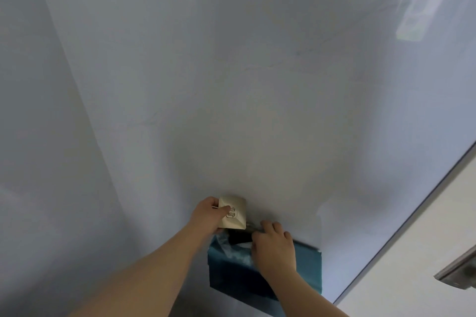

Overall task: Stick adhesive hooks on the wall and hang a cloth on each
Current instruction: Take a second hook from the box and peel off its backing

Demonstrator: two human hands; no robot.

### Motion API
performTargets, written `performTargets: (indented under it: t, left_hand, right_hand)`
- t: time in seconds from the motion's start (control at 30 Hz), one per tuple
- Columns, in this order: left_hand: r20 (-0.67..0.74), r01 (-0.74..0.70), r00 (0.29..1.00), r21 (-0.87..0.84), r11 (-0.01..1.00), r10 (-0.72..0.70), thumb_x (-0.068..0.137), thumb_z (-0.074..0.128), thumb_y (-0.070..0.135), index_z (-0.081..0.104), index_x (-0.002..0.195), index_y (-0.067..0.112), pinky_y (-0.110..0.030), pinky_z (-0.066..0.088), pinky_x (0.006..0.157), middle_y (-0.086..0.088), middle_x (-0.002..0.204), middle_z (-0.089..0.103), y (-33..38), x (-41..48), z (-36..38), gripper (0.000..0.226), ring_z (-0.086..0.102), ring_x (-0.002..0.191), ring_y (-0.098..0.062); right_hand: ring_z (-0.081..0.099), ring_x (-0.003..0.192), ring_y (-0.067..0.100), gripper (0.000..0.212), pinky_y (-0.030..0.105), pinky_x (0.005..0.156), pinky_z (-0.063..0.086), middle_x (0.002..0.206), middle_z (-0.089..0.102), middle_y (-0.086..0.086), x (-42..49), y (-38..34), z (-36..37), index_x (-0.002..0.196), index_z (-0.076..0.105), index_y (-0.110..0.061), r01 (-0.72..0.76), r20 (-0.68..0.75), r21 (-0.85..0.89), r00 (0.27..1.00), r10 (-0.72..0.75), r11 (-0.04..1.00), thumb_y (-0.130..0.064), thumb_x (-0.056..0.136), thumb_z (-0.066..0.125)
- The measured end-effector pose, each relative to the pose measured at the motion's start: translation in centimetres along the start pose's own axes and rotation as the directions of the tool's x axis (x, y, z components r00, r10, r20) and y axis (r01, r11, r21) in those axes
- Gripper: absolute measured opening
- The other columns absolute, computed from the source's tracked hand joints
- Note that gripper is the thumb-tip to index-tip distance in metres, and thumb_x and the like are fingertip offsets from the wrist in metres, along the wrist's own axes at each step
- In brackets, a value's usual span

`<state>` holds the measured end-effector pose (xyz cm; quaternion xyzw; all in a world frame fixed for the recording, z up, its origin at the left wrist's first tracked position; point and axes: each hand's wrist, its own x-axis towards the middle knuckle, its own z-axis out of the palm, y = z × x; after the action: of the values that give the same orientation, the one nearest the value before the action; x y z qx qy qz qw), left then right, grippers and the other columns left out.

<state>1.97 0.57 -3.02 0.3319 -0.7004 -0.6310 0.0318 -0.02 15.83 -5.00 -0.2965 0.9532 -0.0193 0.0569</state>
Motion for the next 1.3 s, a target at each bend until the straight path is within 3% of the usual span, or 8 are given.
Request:
performTargets:
  t: [0.07, 0.23, 0.37, 0.53, 0.73, 1.0, 1.2, 1.3]
  left_hand:
    - [0.001, 0.013, 1.000, -0.048, 0.999, -0.013, 0.090, 0.058, 0.011, 0.049, 0.080, 0.014, -0.032, 0.052, 0.066, -0.017, 0.101, 0.058, 0.1, 0.1, 0.1, 0.013, 0.057, 0.081, -0.023]
    - [-0.010, 0.049, 0.999, -0.085, 0.995, -0.050, 0.092, 0.055, 0.010, 0.048, 0.088, 0.009, -0.028, 0.049, 0.061, -0.017, 0.102, 0.056, 0.3, 0.0, 0.1, 0.007, 0.055, 0.091, -0.026]
    - [-0.010, 0.052, 0.999, -0.057, 0.997, -0.052, 0.092, 0.053, 0.010, 0.049, 0.093, 0.009, -0.029, 0.049, 0.062, -0.016, 0.101, 0.056, 0.5, -0.2, 0.4, 0.004, 0.055, 0.091, -0.026]
    - [0.009, 0.047, 0.999, -0.056, 0.997, -0.047, 0.092, 0.050, 0.007, 0.050, 0.089, 0.010, -0.029, 0.050, 0.061, -0.016, 0.100, 0.057, 1.5, -0.4, 0.3, 0.005, 0.056, 0.083, -0.023]
    - [0.051, -0.014, 0.999, -0.084, 0.996, 0.018, 0.092, 0.054, 0.010, 0.051, 0.080, 0.014, -0.021, 0.050, 0.051, -0.008, 0.085, 0.057, 3.8, -1.0, 0.1, 0.013, 0.054, 0.072, -0.014]
    - [-0.003, -0.231, 0.971, -0.275, 0.933, 0.240, 0.091, 0.056, 0.012, 0.056, 0.078, 0.018, -0.024, 0.046, 0.055, -0.003, 0.078, 0.060, 9.8, -2.7, -1.1, 0.014, 0.057, 0.068, -0.013]
    - [-0.097, -0.444, 0.892, -0.381, 0.811, 0.442, 0.091, 0.055, 0.014, 0.055, 0.077, 0.017, -0.026, 0.049, 0.062, -0.003, 0.079, 0.062, 15.5, -4.7, -2.6, 0.014, 0.058, 0.070, -0.014]
    - [0.075, -0.418, 0.807, -0.628, 0.656, 0.586, 0.086, 0.058, 0.013, 0.051, 0.088, 0.007, -0.029, 0.050, 0.061, -0.010, 0.084, 0.059, 18.1, -5.9, -3.7, 0.009, 0.057, 0.070, -0.020]
  right_hand:
    - [0.028, 0.133, 0.022, 0.031, 0.034, 0.103, 0.028, 0.147, 0.032, -0.001, 0.0, 0.3, 0.0, 0.120, 0.059, -0.021, 0.001, -0.019, 0.100, 1.000, 0.001, 0.995, -0.024, 0.095, 0.040]
    - [0.026, 0.134, 0.019, 0.026, 0.029, 0.105, 0.025, 0.146, 0.034, -0.007, 0.2, 0.6, -0.2, 0.109, 0.066, -0.026, -0.035, -0.010, 0.311, 0.999, 0.040, 0.950, -0.029, 0.092, 0.047]
    - [0.039, 0.118, 0.018, 0.020, 0.025, 0.094, 0.031, 0.126, 0.051, -0.003, 0.7, 1.1, -0.8, 0.099, 0.068, -0.017, -0.109, -0.046, 0.504, 0.987, 0.153, 0.857, -0.025, 0.091, 0.051]
    - [0.047, 0.067, 0.014, 0.022, 0.025, 0.064, 0.041, 0.072, 0.055, 0.001, 1.2, 0.8, -2.3, 0.069, 0.054, -0.017, -0.186, 0.031, 0.870, 0.945, 0.325, 0.456, -0.015, 0.091, 0.052]
    - [0.048, 0.054, 0.012, 0.023, 0.022, 0.055, 0.039, 0.060, 0.058, 0.000, 2.1, 0.5, -4.3, 0.073, 0.055, -0.017, -0.139, 0.005, 0.939, 0.920, 0.392, 0.314, -0.012, 0.094, 0.047]
    - [0.042, 0.050, 0.011, 0.017, 0.022, 0.051, 0.038, 0.061, 0.055, 0.003, 3.2, -1.6, -10.2, 0.083, 0.059, -0.013, 0.124, -0.164, 0.984, 0.918, 0.362, 0.131, -0.009, 0.095, 0.047]
    - [0.037, 0.042, 0.007, 0.022, 0.017, 0.041, 0.033, 0.055, 0.049, 0.001, 2.9, -4.0, -16.7, 0.077, 0.058, -0.010, 0.285, -0.245, 0.956, 0.910, 0.333, -0.074, -0.012, 0.096, 0.047]
    - [0.036, 0.041, 0.007, 0.026, 0.018, 0.042, 0.032, 0.052, 0.049, -0.001, 2.9, -4.9, -19.6, 0.071, 0.054, -0.011, 0.310, -0.249, 0.934, 0.922, 0.296, -0.180, -0.012, 0.096, 0.046]
